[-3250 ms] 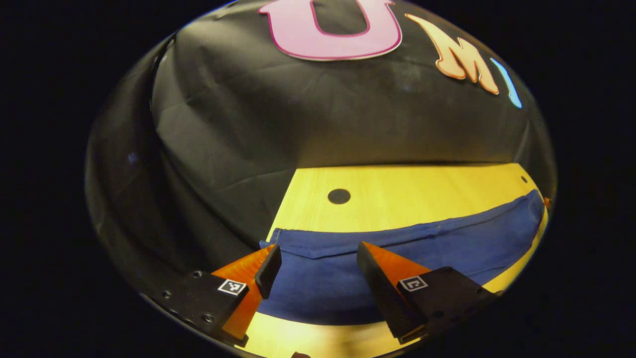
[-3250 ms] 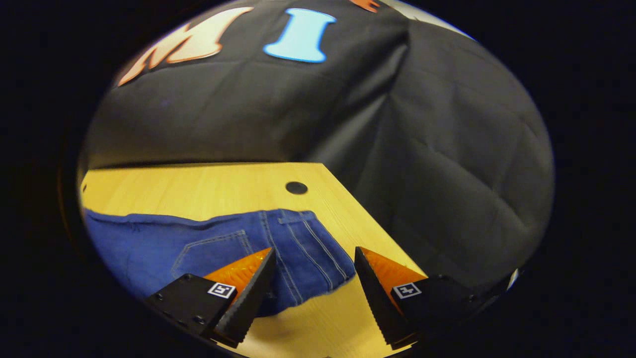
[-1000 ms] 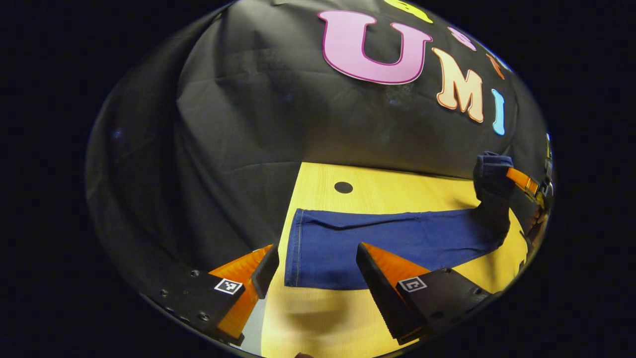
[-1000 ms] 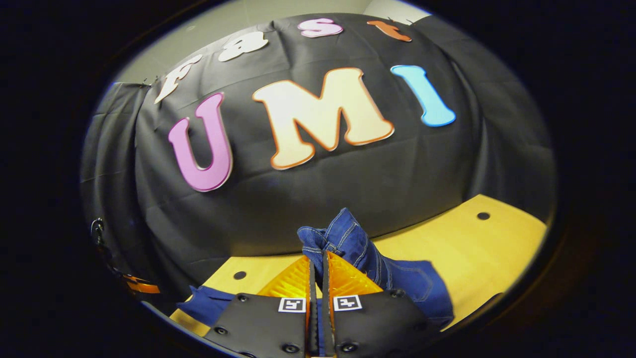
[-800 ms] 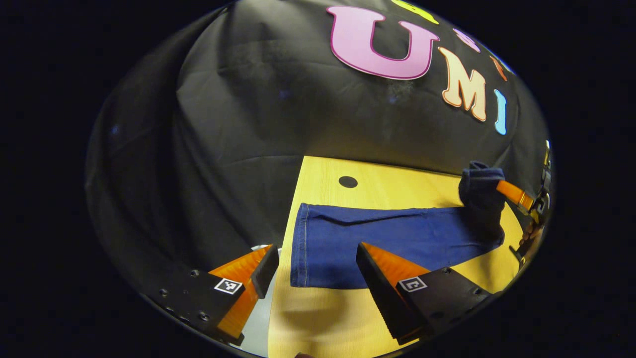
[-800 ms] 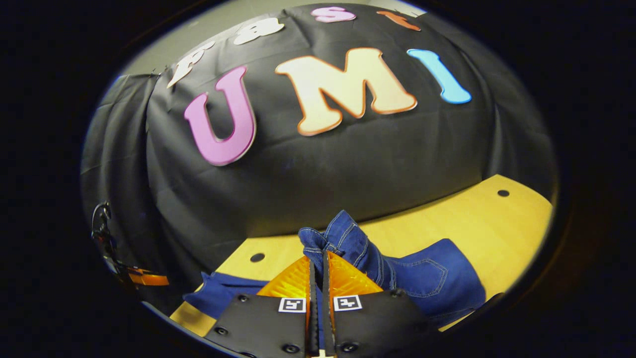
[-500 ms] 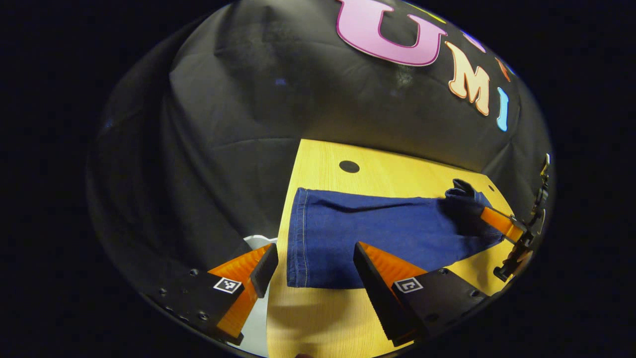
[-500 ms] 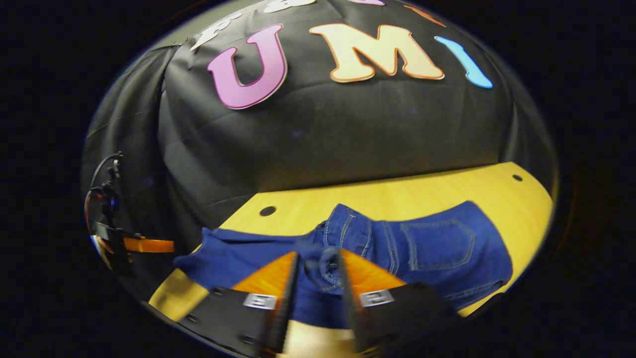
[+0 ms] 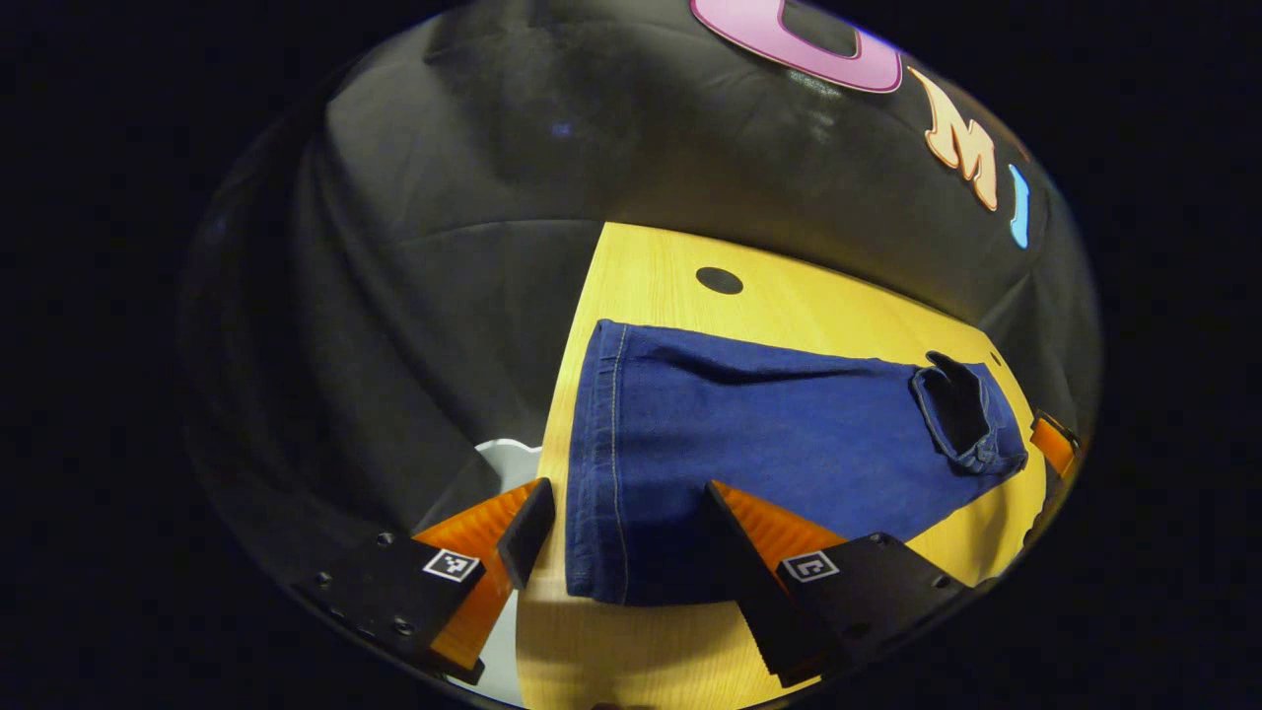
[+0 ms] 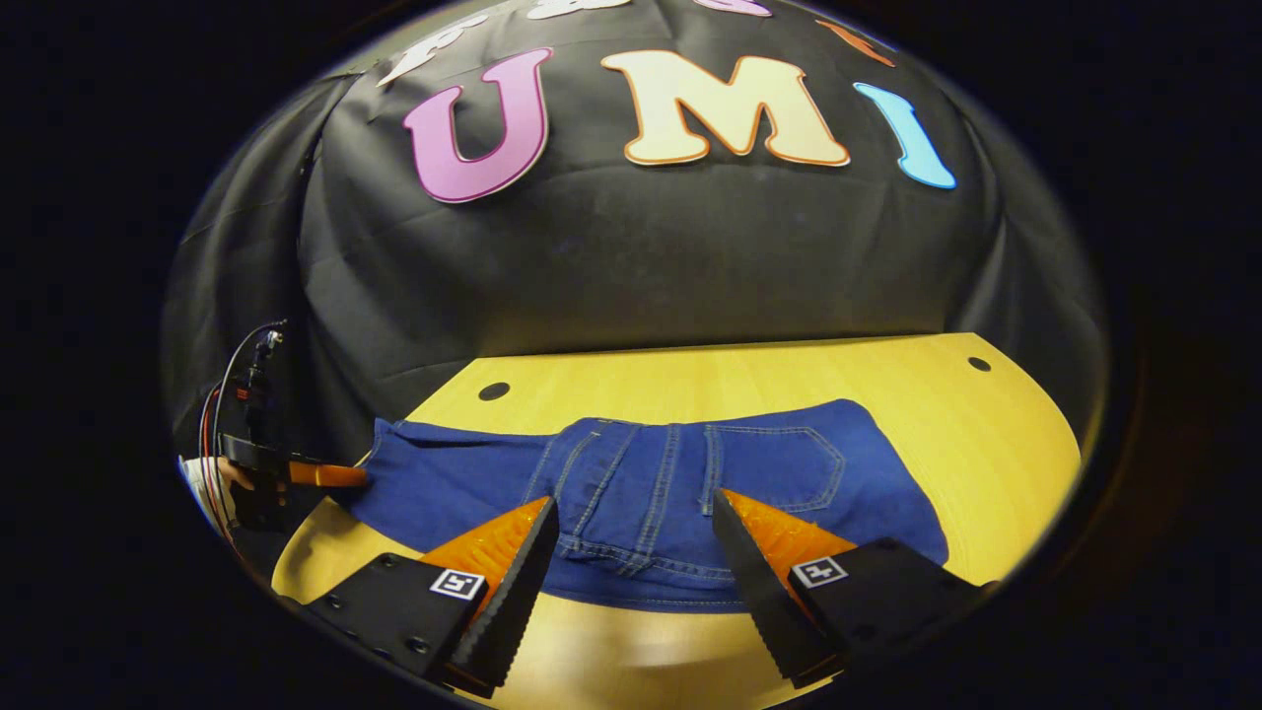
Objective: Grasp the waist and the cuffs of the jeans and fold them to make the two legs overlap; first hold the waist and fold one-third of the jeans toward the cuffs, then hold the cuffs and fold the remaining one-third in the same direction to finish folding.
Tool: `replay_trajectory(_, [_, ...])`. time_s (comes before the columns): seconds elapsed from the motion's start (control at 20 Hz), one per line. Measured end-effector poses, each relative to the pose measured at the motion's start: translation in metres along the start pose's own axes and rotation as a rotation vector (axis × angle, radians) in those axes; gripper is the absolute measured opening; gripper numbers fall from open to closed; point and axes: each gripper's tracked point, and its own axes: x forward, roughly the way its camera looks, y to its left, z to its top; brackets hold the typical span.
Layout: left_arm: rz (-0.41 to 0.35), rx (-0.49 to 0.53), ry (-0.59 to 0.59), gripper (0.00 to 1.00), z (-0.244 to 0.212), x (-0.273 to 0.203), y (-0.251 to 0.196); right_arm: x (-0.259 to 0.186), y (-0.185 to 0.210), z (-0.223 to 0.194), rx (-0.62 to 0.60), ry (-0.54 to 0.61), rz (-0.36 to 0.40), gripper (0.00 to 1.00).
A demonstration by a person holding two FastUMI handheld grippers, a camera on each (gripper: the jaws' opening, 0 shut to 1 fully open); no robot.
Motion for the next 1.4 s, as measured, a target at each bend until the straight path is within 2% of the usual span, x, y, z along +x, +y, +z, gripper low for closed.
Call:
replay_trajectory(0.05, [0.012,0.032,0.006,0.95,-0.001,0.002,-0.001,0.001,0.003,-0.001,-0.002,0.001,-0.005,0.97])
replay_trajectory(0.1, [0.030,0.071,0.019,0.90,-0.001,0.002,-0.004,0.001,0.002,-0.001,-0.010,0.002,-0.011,0.97])
replay_trajectory(0.2, [0.028,0.088,0.006,0.87,0.002,0.003,-0.005,-0.001,0.002,-0.003,-0.029,0.006,-0.013,0.97])
replay_trajectory(0.25, [0.024,0.072,0.001,0.70,0.002,0.002,-0.006,-0.002,0.001,-0.005,-0.037,0.009,-0.009,0.97])
replay_trajectory(0.3, [-0.002,0.051,-0.011,0.52,0.004,0.004,-0.019,-0.004,0.001,-0.004,-0.041,0.010,-0.006,0.92])
replay_trajectory(0.35, [0.002,0.028,-0.016,0.33,0.003,0.005,-0.025,-0.007,0.000,-0.002,-0.041,0.010,0.001,0.92])
replay_trajectory(0.4, [0.015,0.018,-0.024,0.14,0.005,0.005,-0.026,-0.009,-0.001,-0.001,-0.040,0.009,0.007,0.97])
replay_trajectory(0.45, [0.023,0.005,-0.008,0.03,0.003,0.005,-0.027,-0.012,-0.004,0.002,-0.037,0.007,0.012,0.97])
replay_trajectory(0.5, [0.037,-0.010,0.010,0.00,0.003,0.001,-0.025,-0.018,-0.006,0.005,-0.033,0.000,0.019,0.92])
replay_trajectory(0.55, [0.036,-0.029,0.003,0.00,0.010,-0.004,-0.028,-0.025,-0.011,0.012,-0.032,-0.016,0.025,0.97])
replay_trajectory(0.65, [0.023,-0.069,-0.041,0.00,0.031,-0.019,-0.039,-0.037,-0.022,0.021,-0.033,-0.036,0.036,0.97])
replay_trajectory(0.75, [-0.034,-0.089,-0.124,0.00,0.065,-0.044,-0.064,-0.047,-0.032,0.022,-0.028,-0.030,0.055,0.96])
replay_trajectory(0.8, [-0.053,-0.077,-0.140,0.00,0.079,-0.055,-0.082,-0.052,-0.041,0.025,-0.032,-0.038,0.050,0.96])
replay_trajectory(0.85, [-0.066,-0.057,-0.165,0.00,0.091,-0.065,-0.097,-0.057,-0.048,0.026,-0.030,-0.042,0.053,0.92])
replay_trajectory(0.9, [-0.083,-0.038,-0.170,0.00,0.100,-0.069,-0.118,-0.062,-0.054,0.028,-0.024,-0.043,0.063,0.97])
replay_trajectory(1.05, [-0.141,0.001,-0.206,0.00,0.132,-0.076,-0.186,-0.072,-0.079,0.030,-0.022,-0.045,0.070,0.92])
replay_trajectory(1.1, [-0.158,0.014,-0.228,0.00,0.138,-0.080,-0.204,-0.076,-0.087,0.033,-0.020,-0.049,0.074,0.97])
replay_trajectory(1.4, [-0.284,0.092,-0.271,0.00,0.157,-0.083,-0.329,-0.088,-0.150,0.028,-0.031,-0.074,0.065,0.97])
